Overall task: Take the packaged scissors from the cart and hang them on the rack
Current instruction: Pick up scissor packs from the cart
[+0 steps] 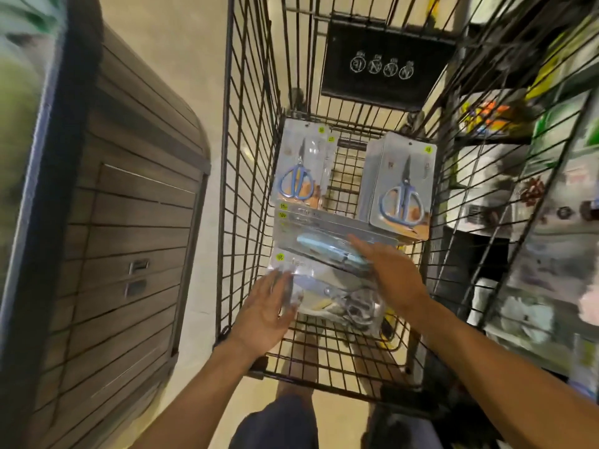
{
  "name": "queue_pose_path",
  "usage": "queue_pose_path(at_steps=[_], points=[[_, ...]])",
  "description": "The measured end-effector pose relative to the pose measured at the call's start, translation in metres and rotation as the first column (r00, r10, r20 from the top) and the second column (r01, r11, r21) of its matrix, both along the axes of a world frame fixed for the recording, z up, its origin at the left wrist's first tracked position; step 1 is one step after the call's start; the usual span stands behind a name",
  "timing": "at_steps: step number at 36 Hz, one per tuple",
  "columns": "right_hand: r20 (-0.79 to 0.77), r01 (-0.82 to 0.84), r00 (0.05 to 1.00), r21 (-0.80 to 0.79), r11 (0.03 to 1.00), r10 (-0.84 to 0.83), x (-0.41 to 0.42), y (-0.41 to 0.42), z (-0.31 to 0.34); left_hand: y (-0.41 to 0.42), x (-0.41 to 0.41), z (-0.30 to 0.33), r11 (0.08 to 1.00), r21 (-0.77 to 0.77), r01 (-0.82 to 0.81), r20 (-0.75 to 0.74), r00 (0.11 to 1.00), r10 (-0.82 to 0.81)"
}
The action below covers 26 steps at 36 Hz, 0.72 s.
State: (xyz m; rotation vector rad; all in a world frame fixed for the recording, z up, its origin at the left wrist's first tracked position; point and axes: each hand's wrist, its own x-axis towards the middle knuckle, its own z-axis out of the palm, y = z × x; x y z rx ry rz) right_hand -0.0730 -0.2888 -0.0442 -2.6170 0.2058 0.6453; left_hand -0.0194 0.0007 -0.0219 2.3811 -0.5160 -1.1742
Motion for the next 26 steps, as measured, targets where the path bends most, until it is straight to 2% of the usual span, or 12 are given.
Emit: queue_pose_path(at_steps=[2, 5, 8, 10, 15, 19, 23, 26], points=[[0.054, 0.125, 0.990, 0.139, 0.982, -0.134, -0.002, -0.002, 0.019, -0.007, 0.006, 0.016, 0.999, -0.044, -0.022, -0.019, 1.000, 0.021], [0.086, 0.229, 0.959, 0.331, 0.915, -0.271, -0.008, -0.001, 0.047, -0.017, 0.014, 0.042, 0.993, -0.104, -0.050, -0.056, 0.997, 0.044], [0.031, 0.335, 0.908, 0.549, 0.766, -0.419, -0.010, 0.004, 0.075, -0.031, 0.021, 0.072, 0.976, -0.170, -0.135, -0.108, 0.987, 0.118], [-0.061, 0.421, 0.866, 0.625, 0.657, -0.497, -0.010, 0.010, 0.088, -0.041, 0.025, 0.090, 0.933, -0.242, -0.266, -0.188, 0.956, 0.224], [-0.254, 0.584, 0.749, 0.689, 0.430, -0.612, -0.013, 0.027, 0.100, -0.058, 0.027, 0.099, 0.782, -0.301, -0.545, -0.410, 0.815, 0.410], [-0.399, 0.659, 0.675, 0.704, 0.265, -0.621, -0.016, 0.046, 0.105, -0.069, 0.022, 0.091, 0.717, -0.316, -0.621, -0.457, 0.762, 0.458], [-0.377, 0.630, 0.695, 0.729, 0.268, -0.612, -0.020, 0.063, 0.103, -0.073, 0.018, 0.077, 0.631, -0.321, -0.707, -0.429, 0.702, 0.568], [-0.428, 0.644, 0.677, 0.739, 0.200, -0.598, -0.021, 0.068, 0.098, -0.070, 0.020, 0.065, 0.620, -0.305, -0.723, -0.386, 0.689, 0.614]])
